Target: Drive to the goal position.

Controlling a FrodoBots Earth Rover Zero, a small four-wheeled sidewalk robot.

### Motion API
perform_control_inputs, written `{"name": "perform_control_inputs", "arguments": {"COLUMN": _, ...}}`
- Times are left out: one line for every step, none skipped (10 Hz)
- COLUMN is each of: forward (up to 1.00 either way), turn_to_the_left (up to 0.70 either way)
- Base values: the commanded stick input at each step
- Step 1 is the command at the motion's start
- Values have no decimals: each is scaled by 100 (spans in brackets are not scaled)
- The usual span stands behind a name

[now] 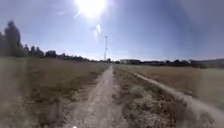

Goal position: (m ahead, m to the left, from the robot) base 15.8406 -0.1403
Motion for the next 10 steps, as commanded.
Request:
{"name": "perform_control_inputs", "arguments": {"forward": 85, "turn_to_the_left": 0}}
{"name": "perform_control_inputs", "arguments": {"forward": 85, "turn_to_the_left": 0}}
{"name": "perform_control_inputs", "arguments": {"forward": 85, "turn_to_the_left": 0}}
{"name": "perform_control_inputs", "arguments": {"forward": 85, "turn_to_the_left": 0}}
{"name": "perform_control_inputs", "arguments": {"forward": 85, "turn_to_the_left": 0}}
{"name": "perform_control_inputs", "arguments": {"forward": 85, "turn_to_the_left": 0}}
{"name": "perform_control_inputs", "arguments": {"forward": 85, "turn_to_the_left": 0}}
{"name": "perform_control_inputs", "arguments": {"forward": 85, "turn_to_the_left": 0}}
{"name": "perform_control_inputs", "arguments": {"forward": 85, "turn_to_the_left": 0}}
{"name": "perform_control_inputs", "arguments": {"forward": 85, "turn_to_the_left": 0}}
